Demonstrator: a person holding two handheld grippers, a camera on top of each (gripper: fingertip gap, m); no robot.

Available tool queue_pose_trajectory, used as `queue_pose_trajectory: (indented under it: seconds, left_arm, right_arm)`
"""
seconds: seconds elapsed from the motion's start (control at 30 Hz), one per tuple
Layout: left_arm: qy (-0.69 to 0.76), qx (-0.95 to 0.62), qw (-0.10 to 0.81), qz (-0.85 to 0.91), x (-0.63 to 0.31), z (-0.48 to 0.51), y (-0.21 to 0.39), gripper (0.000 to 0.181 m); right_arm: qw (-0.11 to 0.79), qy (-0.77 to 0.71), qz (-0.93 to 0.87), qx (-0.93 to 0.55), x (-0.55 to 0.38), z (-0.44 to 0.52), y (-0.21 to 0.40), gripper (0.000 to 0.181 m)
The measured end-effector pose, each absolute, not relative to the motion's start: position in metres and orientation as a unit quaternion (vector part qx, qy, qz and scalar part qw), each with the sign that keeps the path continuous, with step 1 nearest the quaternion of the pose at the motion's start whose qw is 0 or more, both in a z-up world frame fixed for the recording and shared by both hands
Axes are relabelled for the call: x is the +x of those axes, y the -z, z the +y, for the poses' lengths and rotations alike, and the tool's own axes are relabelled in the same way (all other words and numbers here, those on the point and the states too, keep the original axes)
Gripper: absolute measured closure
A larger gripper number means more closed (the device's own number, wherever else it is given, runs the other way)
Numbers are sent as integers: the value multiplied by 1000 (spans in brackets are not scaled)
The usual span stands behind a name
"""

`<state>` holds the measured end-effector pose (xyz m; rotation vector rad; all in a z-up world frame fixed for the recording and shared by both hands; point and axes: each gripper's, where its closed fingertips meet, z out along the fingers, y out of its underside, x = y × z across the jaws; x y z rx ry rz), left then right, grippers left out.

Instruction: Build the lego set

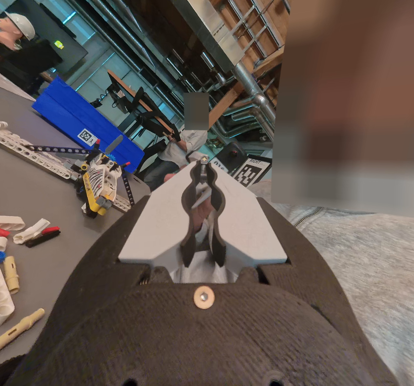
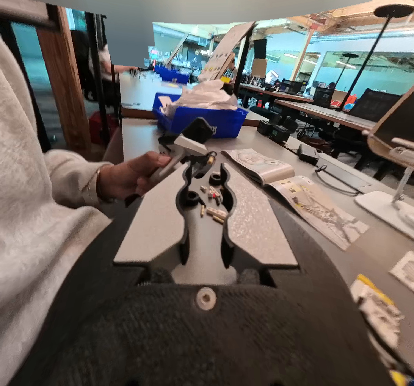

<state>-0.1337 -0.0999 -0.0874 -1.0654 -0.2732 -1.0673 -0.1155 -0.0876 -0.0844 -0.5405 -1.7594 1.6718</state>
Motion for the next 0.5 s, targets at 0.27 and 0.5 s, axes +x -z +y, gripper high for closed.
queue_pose_trajectory:
  seconds: [0.27,0.5]
  left_arm:
    - [516,-555,644,-104,-106,-83,106,180]
    - [521,-581,618,-94,-97,-79,112,180]
  right_arm:
    - [400,-446,-795,96,-103,-87,107,166]
    - [340,-401,-836,156,-98,-86,118,164]
